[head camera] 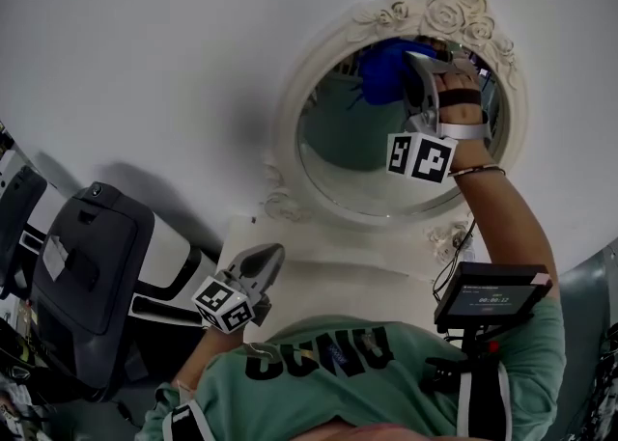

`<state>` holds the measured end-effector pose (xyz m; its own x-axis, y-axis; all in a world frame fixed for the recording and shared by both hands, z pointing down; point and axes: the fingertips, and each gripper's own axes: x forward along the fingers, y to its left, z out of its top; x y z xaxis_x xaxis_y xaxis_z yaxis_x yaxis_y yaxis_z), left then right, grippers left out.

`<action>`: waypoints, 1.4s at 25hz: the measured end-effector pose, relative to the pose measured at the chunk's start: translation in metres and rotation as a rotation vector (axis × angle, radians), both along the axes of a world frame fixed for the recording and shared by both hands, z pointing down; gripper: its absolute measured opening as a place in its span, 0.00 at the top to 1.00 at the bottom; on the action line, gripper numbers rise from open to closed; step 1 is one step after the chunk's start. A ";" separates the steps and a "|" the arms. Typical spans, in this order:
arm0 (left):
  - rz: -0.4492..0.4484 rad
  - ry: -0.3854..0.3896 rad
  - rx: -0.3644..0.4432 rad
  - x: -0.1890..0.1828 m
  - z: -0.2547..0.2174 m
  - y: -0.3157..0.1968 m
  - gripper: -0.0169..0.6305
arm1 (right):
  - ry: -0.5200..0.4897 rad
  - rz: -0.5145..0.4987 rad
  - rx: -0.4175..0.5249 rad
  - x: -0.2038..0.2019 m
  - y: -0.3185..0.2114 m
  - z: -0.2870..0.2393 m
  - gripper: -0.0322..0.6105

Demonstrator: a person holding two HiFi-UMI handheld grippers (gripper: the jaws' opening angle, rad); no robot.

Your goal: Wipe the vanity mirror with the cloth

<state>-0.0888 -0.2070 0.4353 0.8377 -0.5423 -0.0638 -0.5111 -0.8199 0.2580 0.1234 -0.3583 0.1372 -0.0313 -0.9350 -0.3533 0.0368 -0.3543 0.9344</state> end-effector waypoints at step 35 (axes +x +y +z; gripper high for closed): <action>0.011 -0.042 -0.038 -0.001 0.012 0.019 0.96 | -0.057 -0.137 -0.419 -0.027 0.022 0.249 0.86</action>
<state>-0.0895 -0.1883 0.4472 0.8453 -0.5343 -0.0083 -0.5129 -0.8156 0.2678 0.0966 -0.3359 0.3859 -0.1564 -0.9864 0.0501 -0.0400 0.0570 0.9976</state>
